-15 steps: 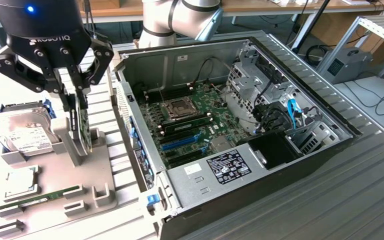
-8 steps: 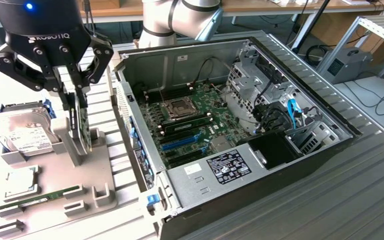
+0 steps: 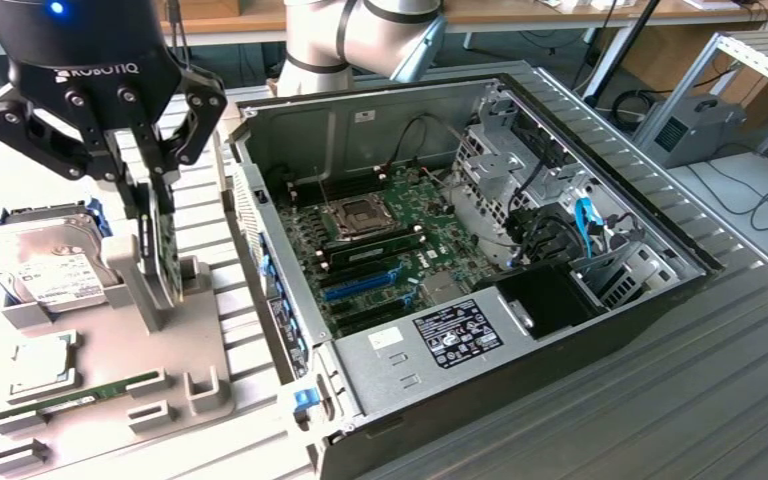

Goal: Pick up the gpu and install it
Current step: 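Pick up the gpu and move the gpu toward the slot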

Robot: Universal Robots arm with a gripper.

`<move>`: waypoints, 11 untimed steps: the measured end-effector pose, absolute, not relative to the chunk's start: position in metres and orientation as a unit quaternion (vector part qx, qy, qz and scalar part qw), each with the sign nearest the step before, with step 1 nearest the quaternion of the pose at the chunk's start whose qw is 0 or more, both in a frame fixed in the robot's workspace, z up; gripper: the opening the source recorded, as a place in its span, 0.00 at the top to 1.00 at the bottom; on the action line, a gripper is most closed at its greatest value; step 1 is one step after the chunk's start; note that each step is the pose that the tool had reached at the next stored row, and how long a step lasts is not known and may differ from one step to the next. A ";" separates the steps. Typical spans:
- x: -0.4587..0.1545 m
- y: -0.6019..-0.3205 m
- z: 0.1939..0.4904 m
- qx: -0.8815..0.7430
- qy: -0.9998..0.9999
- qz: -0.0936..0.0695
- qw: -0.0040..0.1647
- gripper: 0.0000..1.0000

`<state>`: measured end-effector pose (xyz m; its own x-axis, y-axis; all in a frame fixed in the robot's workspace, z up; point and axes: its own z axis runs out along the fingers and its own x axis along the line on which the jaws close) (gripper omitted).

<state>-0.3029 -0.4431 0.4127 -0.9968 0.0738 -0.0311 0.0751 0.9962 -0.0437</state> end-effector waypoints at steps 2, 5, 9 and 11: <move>-0.303 -0.443 0.413 0.037 0.999 -0.022 0.015 0.74; -0.303 -0.443 0.415 0.037 0.999 -0.022 0.015 0.74; -0.303 -0.443 0.416 0.037 0.999 -0.022 0.015 0.74; -0.303 -0.443 0.417 0.037 0.999 -0.022 0.015 0.74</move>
<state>-0.3029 -0.4431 0.4174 -0.9968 0.0738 -0.0312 0.0751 0.9962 -0.0436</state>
